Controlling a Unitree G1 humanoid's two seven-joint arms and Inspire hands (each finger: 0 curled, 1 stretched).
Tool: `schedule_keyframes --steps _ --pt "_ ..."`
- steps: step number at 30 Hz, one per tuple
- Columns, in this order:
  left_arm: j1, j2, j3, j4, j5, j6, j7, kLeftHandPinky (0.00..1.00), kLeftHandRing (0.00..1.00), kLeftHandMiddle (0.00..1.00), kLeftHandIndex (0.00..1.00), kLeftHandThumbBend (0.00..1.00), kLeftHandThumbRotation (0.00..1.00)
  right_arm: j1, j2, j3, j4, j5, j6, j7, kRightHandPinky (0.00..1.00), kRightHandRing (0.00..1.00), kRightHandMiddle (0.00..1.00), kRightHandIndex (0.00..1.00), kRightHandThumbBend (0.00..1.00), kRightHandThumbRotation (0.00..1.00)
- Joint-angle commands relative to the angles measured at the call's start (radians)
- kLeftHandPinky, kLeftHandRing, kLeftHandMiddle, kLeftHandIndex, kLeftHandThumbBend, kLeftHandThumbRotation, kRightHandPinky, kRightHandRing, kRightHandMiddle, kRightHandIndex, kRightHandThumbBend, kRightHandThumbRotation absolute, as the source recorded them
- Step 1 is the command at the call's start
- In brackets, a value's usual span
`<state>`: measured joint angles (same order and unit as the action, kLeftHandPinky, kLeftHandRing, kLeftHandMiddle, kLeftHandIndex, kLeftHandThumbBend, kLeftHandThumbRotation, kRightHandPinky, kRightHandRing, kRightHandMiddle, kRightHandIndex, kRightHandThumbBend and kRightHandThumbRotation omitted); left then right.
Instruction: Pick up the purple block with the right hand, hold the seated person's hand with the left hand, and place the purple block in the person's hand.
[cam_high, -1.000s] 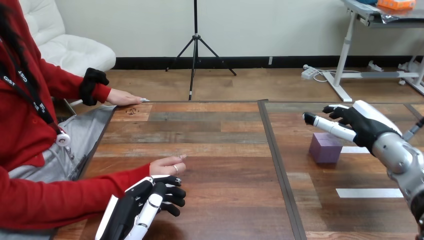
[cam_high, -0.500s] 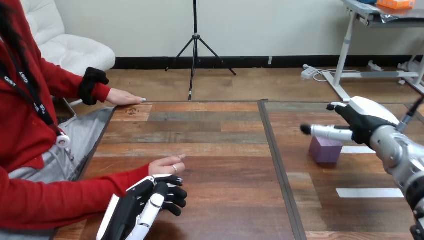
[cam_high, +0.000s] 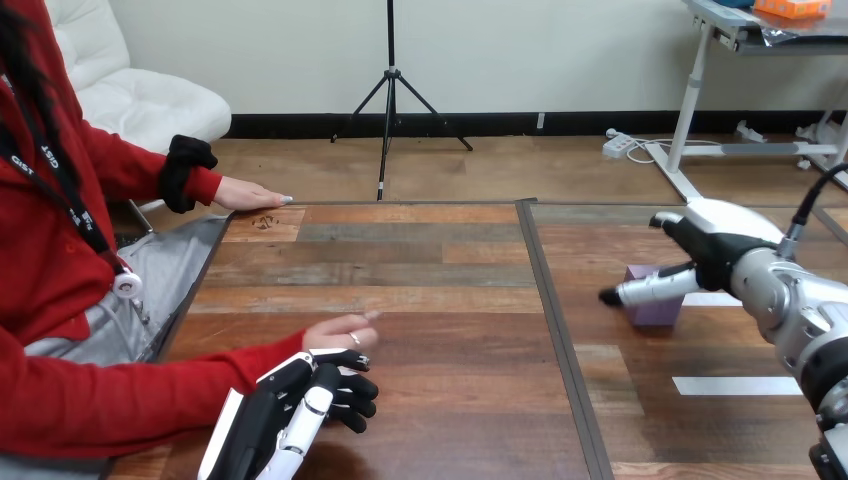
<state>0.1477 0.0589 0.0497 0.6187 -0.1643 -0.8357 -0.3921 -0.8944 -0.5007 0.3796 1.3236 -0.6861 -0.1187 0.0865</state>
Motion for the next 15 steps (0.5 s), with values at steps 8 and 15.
schedule_keyframes --steps 8,15 --pt "-0.049 -0.007 -0.008 -0.032 0.001 -0.031 -0.001 0.45 0.5 0.54 0.59 0.41 0.72 -0.098 0.028 0.016 0.005 0.015 0.027 0.082 0.87 0.96 0.95 0.93 1.0 0.45" --pt "-0.053 -0.008 -0.009 -0.028 -0.008 -0.035 -0.015 0.44 0.5 0.54 0.59 0.4 0.72 -0.095 0.032 0.014 0.008 0.022 0.036 0.129 0.85 0.96 0.95 0.92 1.0 0.41"
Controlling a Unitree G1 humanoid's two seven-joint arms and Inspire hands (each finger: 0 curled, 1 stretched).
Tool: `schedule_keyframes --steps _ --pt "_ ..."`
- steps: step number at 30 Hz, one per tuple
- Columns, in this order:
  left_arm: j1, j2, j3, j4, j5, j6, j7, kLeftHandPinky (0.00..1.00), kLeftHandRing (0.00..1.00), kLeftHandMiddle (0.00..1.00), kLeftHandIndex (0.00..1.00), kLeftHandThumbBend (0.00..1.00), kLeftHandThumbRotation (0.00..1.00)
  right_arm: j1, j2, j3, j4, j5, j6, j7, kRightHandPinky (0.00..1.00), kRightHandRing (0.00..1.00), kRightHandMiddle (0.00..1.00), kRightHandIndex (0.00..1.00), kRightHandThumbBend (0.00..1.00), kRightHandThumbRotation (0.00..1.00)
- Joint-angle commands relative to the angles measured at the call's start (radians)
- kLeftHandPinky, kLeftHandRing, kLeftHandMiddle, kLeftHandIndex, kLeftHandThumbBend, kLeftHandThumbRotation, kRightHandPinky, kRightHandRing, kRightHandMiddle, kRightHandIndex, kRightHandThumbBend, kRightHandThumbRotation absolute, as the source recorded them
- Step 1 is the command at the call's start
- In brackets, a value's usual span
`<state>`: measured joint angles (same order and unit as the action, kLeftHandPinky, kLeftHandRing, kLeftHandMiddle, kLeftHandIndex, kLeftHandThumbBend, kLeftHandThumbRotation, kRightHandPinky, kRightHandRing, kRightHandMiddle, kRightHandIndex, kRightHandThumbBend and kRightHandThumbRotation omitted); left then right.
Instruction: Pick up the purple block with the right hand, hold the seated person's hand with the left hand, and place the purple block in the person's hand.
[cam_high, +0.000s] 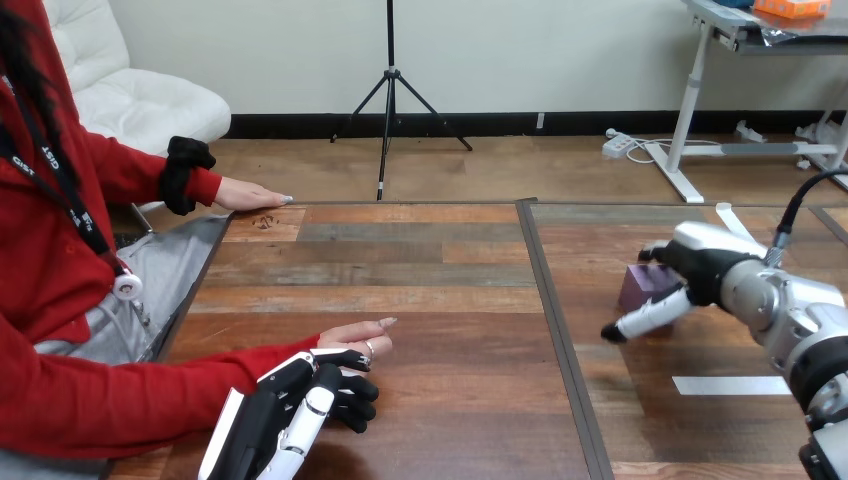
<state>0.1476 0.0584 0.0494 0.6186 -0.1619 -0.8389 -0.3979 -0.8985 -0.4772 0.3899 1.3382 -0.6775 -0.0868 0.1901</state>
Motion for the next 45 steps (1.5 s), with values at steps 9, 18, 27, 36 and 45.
schedule_keyframes --steps 9,18,27,36,45 --pt "-0.061 -0.009 -0.007 -0.019 -0.017 -0.042 -0.021 0.44 0.49 0.53 0.59 0.39 0.73 -0.092 0.016 0.021 -0.002 0.004 0.033 0.065 0.85 0.97 0.95 0.92 1.0 0.34" --pt "-0.064 -0.01 -0.005 -0.015 -0.018 -0.044 -0.025 0.43 0.49 0.53 0.6 0.4 0.74 -0.085 0.02 0.035 -0.004 -0.004 0.045 0.044 0.77 0.91 0.92 0.87 1.0 0.19" --pt "-0.065 -0.011 -0.004 -0.015 -0.024 -0.041 -0.03 0.42 0.48 0.52 0.6 0.41 0.75 -0.074 0.01 0.066 -0.009 -0.024 0.008 0.006 0.66 0.77 0.8 0.78 0.93 0.04" --pt "-0.07 -0.011 -0.004 -0.007 -0.029 -0.045 -0.035 0.42 0.47 0.52 0.6 0.41 0.76 -0.069 0.002 0.065 -0.013 -0.012 -0.022 -0.018 0.6 0.66 0.7 0.7 0.77 0.0" --pt "-0.073 -0.014 -0.003 -0.004 -0.036 -0.045 -0.04 0.42 0.47 0.51 0.6 0.4 0.77 -0.069 0.005 0.056 -0.011 0.007 -0.014 -0.035 0.54 0.56 0.61 0.64 0.67 0.0"
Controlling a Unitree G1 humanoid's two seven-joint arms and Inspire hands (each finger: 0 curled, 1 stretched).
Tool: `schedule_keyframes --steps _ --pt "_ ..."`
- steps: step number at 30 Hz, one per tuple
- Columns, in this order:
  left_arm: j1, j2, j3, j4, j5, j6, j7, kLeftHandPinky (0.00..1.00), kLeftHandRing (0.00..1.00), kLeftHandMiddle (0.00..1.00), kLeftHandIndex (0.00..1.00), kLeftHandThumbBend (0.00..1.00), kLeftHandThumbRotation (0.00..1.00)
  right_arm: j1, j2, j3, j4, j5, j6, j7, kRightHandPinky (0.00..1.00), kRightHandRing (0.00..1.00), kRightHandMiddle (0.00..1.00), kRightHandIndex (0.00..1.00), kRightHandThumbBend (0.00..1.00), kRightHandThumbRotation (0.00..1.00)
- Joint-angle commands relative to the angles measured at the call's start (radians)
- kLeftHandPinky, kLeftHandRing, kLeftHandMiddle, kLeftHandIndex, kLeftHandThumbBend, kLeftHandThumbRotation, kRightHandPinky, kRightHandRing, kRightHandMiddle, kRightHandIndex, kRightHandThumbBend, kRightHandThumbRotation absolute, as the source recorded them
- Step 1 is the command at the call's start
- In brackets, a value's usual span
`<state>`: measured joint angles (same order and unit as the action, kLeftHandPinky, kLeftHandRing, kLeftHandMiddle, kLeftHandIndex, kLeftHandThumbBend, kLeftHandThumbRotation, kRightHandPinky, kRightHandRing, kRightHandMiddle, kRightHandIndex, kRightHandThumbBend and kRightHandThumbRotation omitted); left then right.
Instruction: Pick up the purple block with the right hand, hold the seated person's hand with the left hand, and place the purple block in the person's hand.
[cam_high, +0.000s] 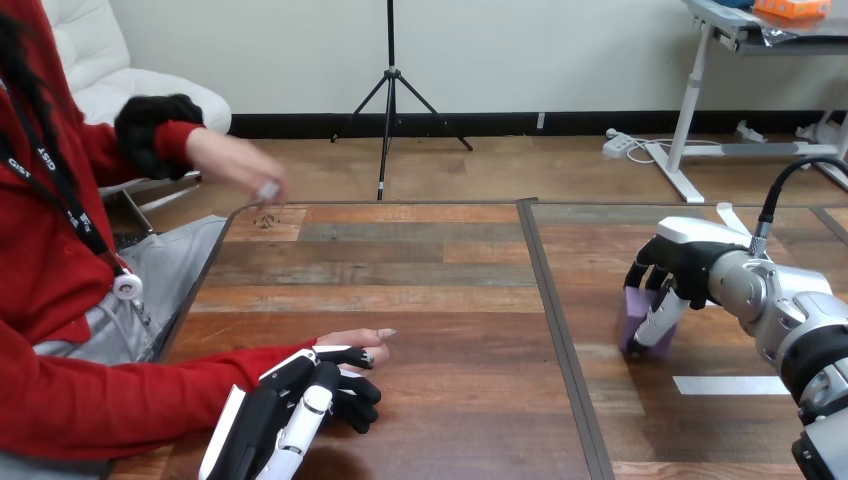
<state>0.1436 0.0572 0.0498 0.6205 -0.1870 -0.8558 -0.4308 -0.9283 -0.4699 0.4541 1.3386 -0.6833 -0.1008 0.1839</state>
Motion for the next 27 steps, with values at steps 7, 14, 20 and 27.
schedule_keyframes --steps 7,14,20,27 --pt "-0.071 -0.013 -0.003 -0.005 -0.014 -0.028 -0.01 0.42 0.46 0.51 0.59 0.39 0.76 -0.038 -0.002 -0.007 -0.012 0.013 -0.004 -0.041 0.52 0.54 0.57 0.6 0.63 0.0" --pt "-0.074 -0.016 0.0 0.001 -0.018 -0.03 -0.014 0.41 0.46 0.51 0.59 0.4 0.77 -0.035 -0.003 -0.009 -0.012 0.017 -0.009 -0.05 0.48 0.53 0.56 0.58 0.61 0.0" --pt "-0.075 -0.018 0.002 0.002 -0.017 -0.027 -0.011 0.41 0.46 0.5 0.59 0.39 0.77 -0.034 -0.003 -0.007 -0.011 0.016 -0.008 -0.056 0.45 0.52 0.55 0.56 0.62 0.0" --pt "-0.077 -0.02 0.003 0.003 -0.024 -0.026 -0.019 0.4 0.45 0.5 0.59 0.38 0.77 -0.033 -0.004 -0.001 -0.01 0.013 -0.008 -0.063 0.43 0.51 0.55 0.54 0.64 0.0"
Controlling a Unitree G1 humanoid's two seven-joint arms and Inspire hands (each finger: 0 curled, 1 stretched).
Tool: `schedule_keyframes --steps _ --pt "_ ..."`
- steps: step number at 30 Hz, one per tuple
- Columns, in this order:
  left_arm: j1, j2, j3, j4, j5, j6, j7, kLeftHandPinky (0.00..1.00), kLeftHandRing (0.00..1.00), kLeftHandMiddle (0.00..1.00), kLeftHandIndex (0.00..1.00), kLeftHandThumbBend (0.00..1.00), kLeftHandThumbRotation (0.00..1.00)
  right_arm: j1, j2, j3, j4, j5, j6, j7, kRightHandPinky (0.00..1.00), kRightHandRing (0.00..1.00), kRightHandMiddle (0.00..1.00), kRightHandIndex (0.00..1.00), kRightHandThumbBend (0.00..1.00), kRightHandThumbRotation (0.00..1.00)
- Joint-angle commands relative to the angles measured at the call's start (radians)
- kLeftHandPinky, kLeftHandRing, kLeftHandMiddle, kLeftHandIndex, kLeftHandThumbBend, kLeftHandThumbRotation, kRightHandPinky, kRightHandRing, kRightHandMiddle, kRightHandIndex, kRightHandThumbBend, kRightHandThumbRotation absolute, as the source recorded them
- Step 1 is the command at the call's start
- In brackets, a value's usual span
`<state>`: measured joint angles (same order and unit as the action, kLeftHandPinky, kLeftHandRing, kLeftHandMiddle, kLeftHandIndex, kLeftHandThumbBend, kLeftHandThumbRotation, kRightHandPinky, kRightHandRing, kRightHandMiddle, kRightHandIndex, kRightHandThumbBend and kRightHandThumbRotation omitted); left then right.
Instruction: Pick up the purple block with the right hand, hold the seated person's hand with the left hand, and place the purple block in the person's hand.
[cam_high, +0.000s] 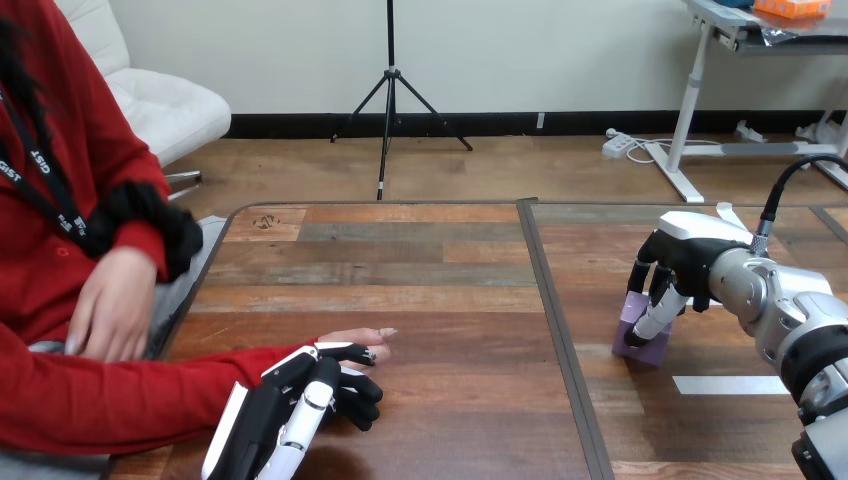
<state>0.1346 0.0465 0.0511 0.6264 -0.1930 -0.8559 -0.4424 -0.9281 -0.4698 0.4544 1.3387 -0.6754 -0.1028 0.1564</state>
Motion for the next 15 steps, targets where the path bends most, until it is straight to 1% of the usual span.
schedule_keyframes --steps 1,15 --pt "-0.068 -0.009 0.001 -0.003 -0.019 -0.026 -0.009 0.4 0.45 0.5 0.59 0.38 0.77 -0.033 -0.004 -0.001 -0.011 0.004 -0.007 -0.036 0.43 0.51 0.55 0.54 0.64 0.0" --pt "-0.071 -0.009 0.005 0.001 -0.018 -0.02 -0.009 0.39 0.44 0.5 0.59 0.37 0.77 -0.03 -0.007 0.007 -0.01 -0.002 -0.01 -0.044 0.41 0.5 0.54 0.51 0.69 0.0"
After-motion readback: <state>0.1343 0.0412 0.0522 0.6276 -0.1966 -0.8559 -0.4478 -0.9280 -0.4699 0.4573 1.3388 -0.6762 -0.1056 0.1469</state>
